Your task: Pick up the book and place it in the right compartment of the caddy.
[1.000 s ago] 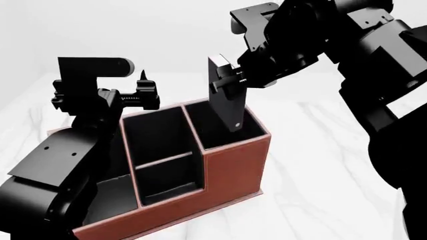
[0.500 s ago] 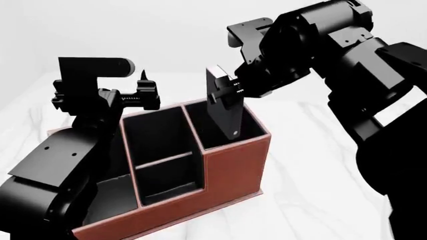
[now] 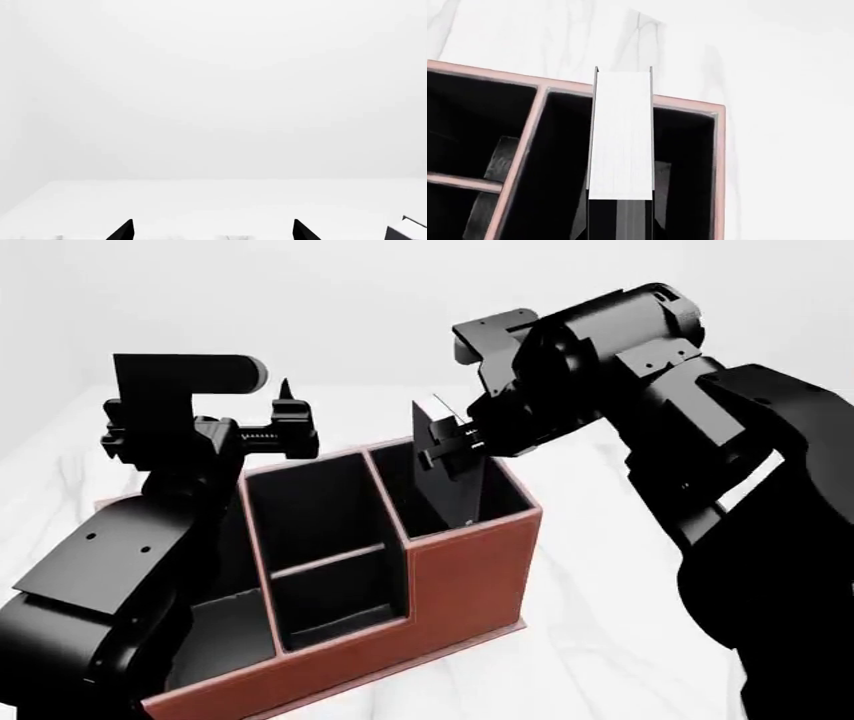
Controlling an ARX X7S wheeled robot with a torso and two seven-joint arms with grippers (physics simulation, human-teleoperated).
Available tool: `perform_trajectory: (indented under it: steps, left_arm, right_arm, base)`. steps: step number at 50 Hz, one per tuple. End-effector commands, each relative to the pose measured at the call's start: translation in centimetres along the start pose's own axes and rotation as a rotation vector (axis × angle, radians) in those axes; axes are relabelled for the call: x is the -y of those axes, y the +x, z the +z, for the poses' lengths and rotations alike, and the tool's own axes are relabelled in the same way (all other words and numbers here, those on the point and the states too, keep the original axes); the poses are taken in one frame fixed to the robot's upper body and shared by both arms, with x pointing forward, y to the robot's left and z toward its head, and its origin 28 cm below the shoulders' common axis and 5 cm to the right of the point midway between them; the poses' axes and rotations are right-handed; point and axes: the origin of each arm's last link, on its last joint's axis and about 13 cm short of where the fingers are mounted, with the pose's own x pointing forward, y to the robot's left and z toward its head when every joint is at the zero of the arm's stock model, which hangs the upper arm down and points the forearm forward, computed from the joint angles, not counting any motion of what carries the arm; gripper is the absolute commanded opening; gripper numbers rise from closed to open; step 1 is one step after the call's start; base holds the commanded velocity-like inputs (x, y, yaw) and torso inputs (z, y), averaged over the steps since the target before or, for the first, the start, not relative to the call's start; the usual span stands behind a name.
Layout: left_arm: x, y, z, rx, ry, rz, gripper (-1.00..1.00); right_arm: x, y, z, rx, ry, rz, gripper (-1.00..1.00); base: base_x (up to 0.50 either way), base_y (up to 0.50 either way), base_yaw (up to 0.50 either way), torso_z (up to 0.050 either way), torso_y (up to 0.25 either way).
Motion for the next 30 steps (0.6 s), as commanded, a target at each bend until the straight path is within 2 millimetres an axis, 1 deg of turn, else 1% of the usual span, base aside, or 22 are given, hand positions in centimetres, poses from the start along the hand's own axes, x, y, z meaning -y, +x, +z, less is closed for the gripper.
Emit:
perform_trajectory:
  steps: [1, 18, 30]
  left_arm:
    - [0.0, 0.0, 0.0, 0.001, 0.0, 0.0, 1.0]
    - [0.0, 0.0, -0.1, 0.0, -0.002, 0.002, 1.0]
    - [-0.1, 0.0, -0.1, -0.001, 0.0, 0.003, 1.0]
  right_arm:
    - [0.2, 1.3, -0.7, 0.001, -0.005, 0.02, -1.0]
    - [0.0, 3.7, -2.8, -0.05, -0.001, 0.017, -1.0]
    - [-0.1, 3.9, -2.9, -0.053, -0.01, 0.016, -1.0]
  base:
    - [0.0, 0.0, 0.0, 0.0, 0.0]
    - [0.0, 0.0, 0.0, 0.001, 0.001]
    - [0.0, 0.0, 0.0, 0.0, 0.001]
